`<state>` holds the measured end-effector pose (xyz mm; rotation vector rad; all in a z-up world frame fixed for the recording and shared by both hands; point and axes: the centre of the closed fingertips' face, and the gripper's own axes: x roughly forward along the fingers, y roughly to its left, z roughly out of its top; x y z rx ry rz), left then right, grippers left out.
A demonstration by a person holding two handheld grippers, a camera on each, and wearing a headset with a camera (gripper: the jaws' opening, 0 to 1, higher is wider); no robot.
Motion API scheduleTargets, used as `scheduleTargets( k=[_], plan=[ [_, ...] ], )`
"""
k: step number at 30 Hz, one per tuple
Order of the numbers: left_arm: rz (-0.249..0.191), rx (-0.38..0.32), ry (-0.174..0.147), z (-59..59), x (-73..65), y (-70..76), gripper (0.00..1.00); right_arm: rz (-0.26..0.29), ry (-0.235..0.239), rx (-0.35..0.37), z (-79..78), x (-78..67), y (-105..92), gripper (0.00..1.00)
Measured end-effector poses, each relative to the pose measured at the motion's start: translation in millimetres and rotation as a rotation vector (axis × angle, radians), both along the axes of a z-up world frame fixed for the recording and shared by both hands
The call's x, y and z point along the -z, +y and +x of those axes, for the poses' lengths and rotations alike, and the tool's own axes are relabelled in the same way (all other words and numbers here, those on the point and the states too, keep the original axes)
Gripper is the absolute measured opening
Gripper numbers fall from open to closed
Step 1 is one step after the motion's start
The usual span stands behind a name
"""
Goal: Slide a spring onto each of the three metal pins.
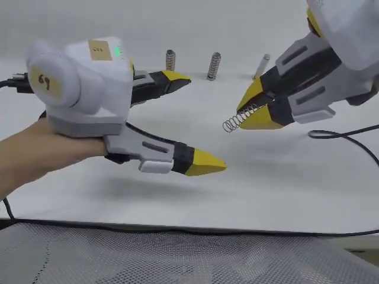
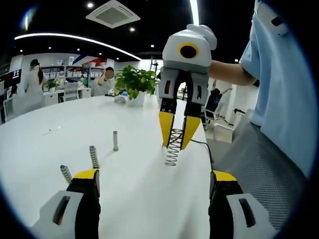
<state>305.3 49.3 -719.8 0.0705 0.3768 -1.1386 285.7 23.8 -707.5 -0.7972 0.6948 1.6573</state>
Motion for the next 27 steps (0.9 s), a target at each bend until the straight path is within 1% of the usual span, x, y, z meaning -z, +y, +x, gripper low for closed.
scheduleTargets(
  k=[2,4,5,6,10,11,13,15,18,20,22,24,25,26,27],
  plan=[
    [0.0,-0.02,0.008,1.3,0.6,3.9,0.91,-0.005,-0.001,0.001,0.9,0.6,-1.1,0.08],
    [0.001,-0.037,0.017,2.2,2.6,7.5,0.95,-0.006,-0.001,0.001,1.4,0.5,-1.6,0.08],
    [0.006,-0.052,0.013,3.8,3.7,10.1,0.96,-0.006,-0.002,0.0,1.5,0.4,-1.7,0.08],
    [0.007,-0.06,0.016,4.2,4.8,12.3,0.98,-0.007,-0.002,0.0,1.5,0.2,-1.8,0.08],
    [0.009,-0.097,0.029,5.7,8.3,21.0,0.98,-0.008,-0.002,-0.002,1.3,0.4,-1.8,0.08],
    [0.011,-0.106,0.027,6.3,9.1,23.0,0.98,-0.008,-0.001,-0.002,1.2,0.3,-1.8,0.08],
    [0.003,-0.126,0.034,6.9,9.3,27.2,0.98,-0.008,-0.002,-0.001,1.7,0.3,-2.0,0.08],
    [0.002,-0.144,0.026,8.1,8.9,31.3,0.98,-0.009,-0.004,0.001,2.6,0.1,-2.6,0.08],
    [0.004,-0.166,0.025,10.5,9.6,36.9,0.98,-0.012,-0.007,0.002,4.3,-0.3,-4.0,0.08],
    [0.017,-0.177,0.024,11.9,11.9,41.1,0.98,-0.017,-0.008,0.004,6.0,-0.3,-5.4,0.08],
    [0.02,-0.187,0.027,13.2,13.5,46.1,0.98,-0.028,-0.016,0.006,9.2,0.2,-8.1,0.08],
    [0.024,-0.206,0.014,15.9,13.2,51.7,0.98,-0.051,-0.028,0.019,14.9,1.7,-12.5,0.08],
    [0.029,-0.21,0.019,16.3,14.5,54.3,0.98,-0.063,-0.036,0.018,17.9,2.8,-15.3,0.08],
    [0.038,-0.217,0.02,17.1,15.6,56.6,0.97,-0.067,-0.036,0.018,19.3,3.0,-16.7,0.08],
    [0.036,-0.22,0.016,17.8,15.2,58.1,0.97,-0.064,-0.034,0.021,21.1,2.5,-17.4,0.08]
  ],
)
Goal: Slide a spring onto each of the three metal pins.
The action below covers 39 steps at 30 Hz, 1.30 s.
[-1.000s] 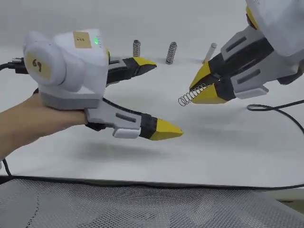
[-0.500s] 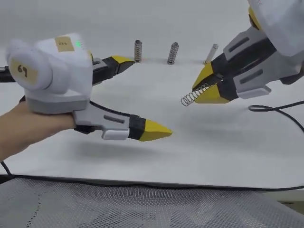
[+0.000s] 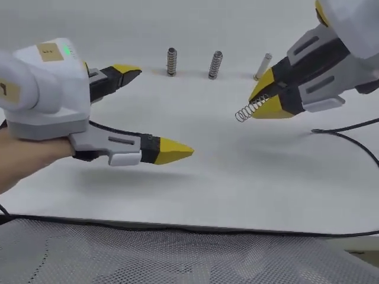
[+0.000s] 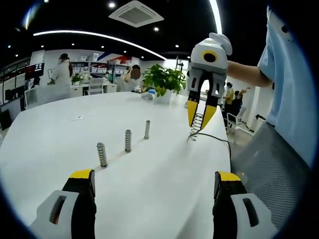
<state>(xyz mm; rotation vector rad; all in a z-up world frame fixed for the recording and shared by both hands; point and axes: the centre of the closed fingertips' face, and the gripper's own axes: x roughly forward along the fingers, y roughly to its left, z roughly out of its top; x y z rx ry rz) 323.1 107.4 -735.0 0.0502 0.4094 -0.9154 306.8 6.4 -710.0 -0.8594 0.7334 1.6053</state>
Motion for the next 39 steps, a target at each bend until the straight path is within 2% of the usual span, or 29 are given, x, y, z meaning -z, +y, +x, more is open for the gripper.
scheduleTargets(
  k=[9,29,39],
  plan=[
    [0.01,-0.019,-0.002,3.3,1.1,7.5,0.96,-0.041,-0.032,0.026,27.7,-2.6,-12.2,0.08],
    [0.027,-0.029,0.007,7.6,5.1,16.8,0.96,-0.147,-0.098,0.013,91.0,-2.4,-32.6,0.08],
    [0.041,-0.03,0.015,6.9,7.9,22.1,0.97,-0.186,-0.12,0.02,112.3,2.4,-40.9,0.08]
  ],
)
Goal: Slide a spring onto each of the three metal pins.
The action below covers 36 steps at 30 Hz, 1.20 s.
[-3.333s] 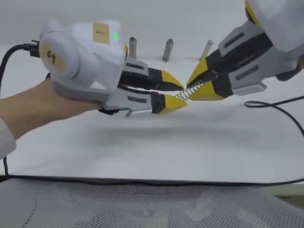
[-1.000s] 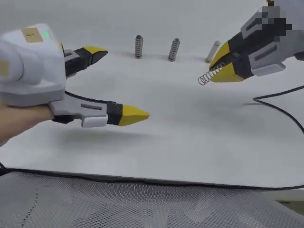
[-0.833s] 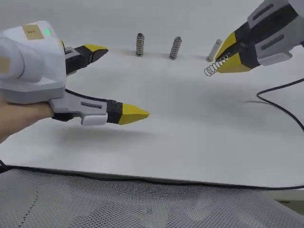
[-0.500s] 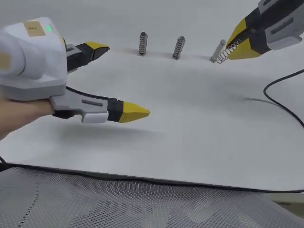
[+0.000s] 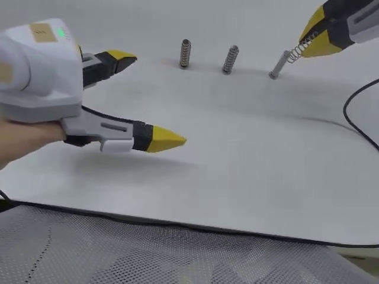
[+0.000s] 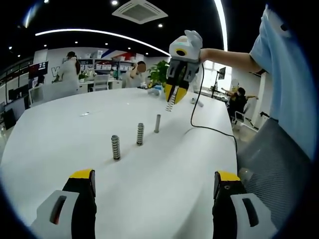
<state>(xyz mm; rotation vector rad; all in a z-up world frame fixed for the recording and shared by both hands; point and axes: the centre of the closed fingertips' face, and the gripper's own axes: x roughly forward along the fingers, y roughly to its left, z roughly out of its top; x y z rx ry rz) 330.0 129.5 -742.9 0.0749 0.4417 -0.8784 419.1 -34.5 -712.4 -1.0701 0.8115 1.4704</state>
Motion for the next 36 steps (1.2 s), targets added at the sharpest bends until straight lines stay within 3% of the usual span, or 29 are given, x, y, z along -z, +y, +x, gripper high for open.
scheduleTargets(
  k=[18,36],
  plan=[
    [0.003,-0.019,0.007,-0.7,3.6,6.5,0.96,-0.075,-0.031,-0.023,24.7,10.6,-4.9,0.08],
    [-0.007,-0.051,0.017,0.3,9.1,13.8,0.95,-0.122,-0.023,-0.069,29.1,23.2,-1.3,0.08]
  ],
)
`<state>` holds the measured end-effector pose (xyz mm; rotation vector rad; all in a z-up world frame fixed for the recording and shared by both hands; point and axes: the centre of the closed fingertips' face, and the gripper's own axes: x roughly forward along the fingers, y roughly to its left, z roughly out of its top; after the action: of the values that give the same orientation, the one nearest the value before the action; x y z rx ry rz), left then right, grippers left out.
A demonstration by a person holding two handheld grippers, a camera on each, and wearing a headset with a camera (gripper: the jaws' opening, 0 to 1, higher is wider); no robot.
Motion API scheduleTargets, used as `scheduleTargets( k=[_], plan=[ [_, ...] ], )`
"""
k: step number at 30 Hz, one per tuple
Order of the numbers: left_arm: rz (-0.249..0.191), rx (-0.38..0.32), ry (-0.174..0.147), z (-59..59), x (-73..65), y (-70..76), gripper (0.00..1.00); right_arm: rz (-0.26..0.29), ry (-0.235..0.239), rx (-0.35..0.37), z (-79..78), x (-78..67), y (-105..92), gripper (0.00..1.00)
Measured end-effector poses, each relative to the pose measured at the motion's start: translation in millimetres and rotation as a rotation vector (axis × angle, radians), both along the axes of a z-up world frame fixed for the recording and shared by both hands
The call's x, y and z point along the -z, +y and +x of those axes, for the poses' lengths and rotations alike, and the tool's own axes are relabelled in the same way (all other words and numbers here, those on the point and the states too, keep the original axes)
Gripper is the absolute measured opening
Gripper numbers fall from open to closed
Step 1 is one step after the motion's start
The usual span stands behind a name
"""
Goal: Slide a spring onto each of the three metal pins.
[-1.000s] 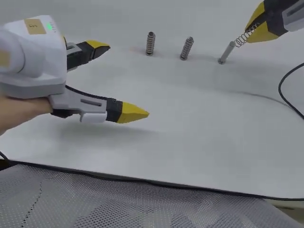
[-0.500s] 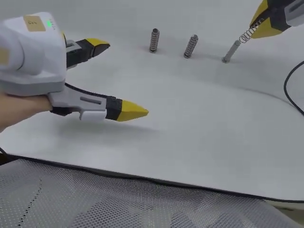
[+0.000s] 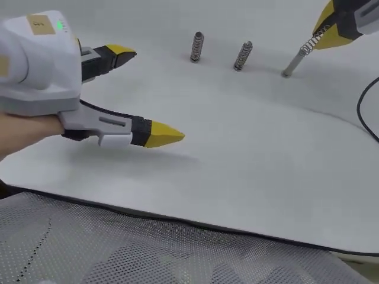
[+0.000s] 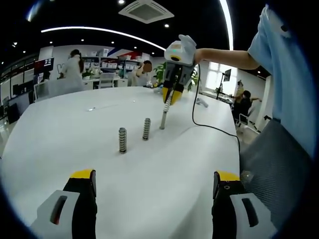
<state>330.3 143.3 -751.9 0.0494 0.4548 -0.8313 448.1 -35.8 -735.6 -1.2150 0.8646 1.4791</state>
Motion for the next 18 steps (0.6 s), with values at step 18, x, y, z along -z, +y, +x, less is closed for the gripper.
scheduleTargets(
  k=[18],
  plan=[
    [-0.004,-0.007,0.008,1.7,5.2,2.2,0.95,-0.036,0.023,-0.019,2.1,16.9,0.9,0.08]
  ],
)
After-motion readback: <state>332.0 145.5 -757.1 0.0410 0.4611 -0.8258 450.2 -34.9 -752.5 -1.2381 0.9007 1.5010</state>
